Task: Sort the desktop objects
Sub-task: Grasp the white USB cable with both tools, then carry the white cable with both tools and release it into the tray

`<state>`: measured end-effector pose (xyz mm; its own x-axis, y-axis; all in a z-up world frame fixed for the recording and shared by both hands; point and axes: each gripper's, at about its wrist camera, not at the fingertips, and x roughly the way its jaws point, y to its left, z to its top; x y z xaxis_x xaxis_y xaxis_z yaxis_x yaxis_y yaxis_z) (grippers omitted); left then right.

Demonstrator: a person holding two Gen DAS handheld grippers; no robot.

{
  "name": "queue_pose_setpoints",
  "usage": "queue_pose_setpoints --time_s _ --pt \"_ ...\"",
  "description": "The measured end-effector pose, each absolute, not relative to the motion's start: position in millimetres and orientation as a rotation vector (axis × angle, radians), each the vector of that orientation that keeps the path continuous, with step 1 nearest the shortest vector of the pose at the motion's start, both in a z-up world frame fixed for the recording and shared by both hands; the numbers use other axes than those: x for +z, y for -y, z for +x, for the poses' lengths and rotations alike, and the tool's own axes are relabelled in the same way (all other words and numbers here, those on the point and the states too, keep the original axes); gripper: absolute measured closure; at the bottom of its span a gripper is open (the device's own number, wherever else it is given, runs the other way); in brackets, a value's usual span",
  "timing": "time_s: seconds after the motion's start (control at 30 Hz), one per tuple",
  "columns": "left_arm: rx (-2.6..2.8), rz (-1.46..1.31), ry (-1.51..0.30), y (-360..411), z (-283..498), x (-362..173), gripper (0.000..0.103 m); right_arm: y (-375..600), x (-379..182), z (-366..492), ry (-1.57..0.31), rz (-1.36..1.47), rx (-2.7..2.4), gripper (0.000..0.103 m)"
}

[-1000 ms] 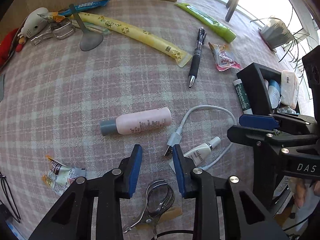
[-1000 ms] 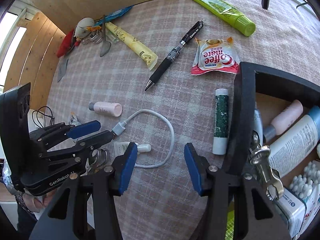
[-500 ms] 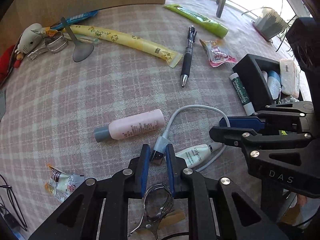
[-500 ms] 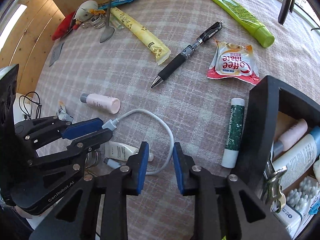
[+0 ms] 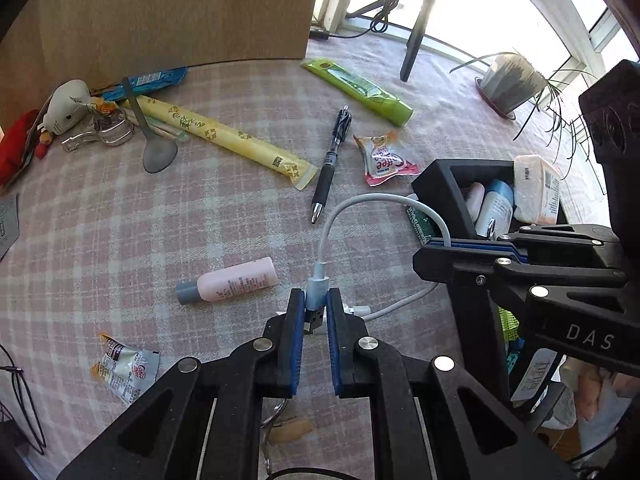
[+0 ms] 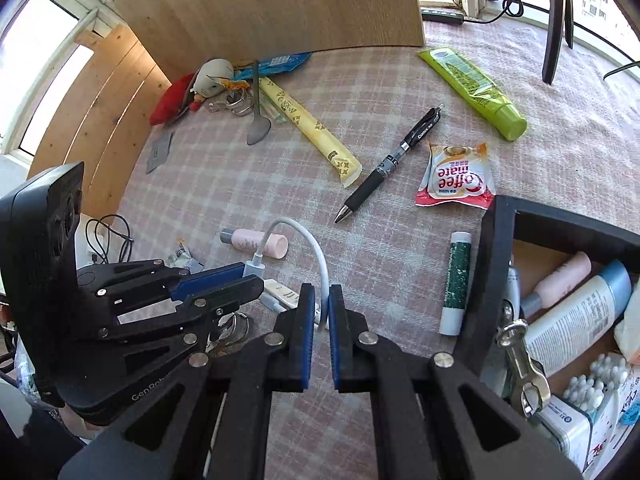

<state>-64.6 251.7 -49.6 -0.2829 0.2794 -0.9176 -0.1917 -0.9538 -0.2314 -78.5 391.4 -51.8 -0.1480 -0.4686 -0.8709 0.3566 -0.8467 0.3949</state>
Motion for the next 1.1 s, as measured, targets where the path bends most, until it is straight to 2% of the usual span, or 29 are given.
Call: queue_pose_setpoints --time_s 0.13,0.47,0.93,0.97,1.03,1.07,1.1 --pt "2.298 -1.606 0.095 -265 -65 -29 0.093 -412 -31 -75 0.173 1.547 -2.071 0.096" --pt "2.200 -1.469 -0.008 -356 -63 1 0.093 -502 7 -55 0.314 1.483 -2.228 0.096" --pt "2.097 -1.341 -0.213 -464 -40 30 0.092 -621 26 -19 0.462 1.493 -2.457 0.096" --pt "2.102 -1.332 -0.228 -467 -38 32 0.089 -624 27 -17 0.464 1.489 -2.464 0.096" --pt "2.104 -1.318 -0.242 -470 -35 35 0.060 -630 29 -13 0.481 1.501 -2.463 0.092" --pt "2.108 -1.305 -0.237 -470 -33 37 0.057 -633 30 -12 0.492 1.504 -2.464 0.080" --pt "2.110 -1.297 -0.237 -469 -32 39 0.057 -636 32 -9 0.503 1.491 -2.480 0.072"
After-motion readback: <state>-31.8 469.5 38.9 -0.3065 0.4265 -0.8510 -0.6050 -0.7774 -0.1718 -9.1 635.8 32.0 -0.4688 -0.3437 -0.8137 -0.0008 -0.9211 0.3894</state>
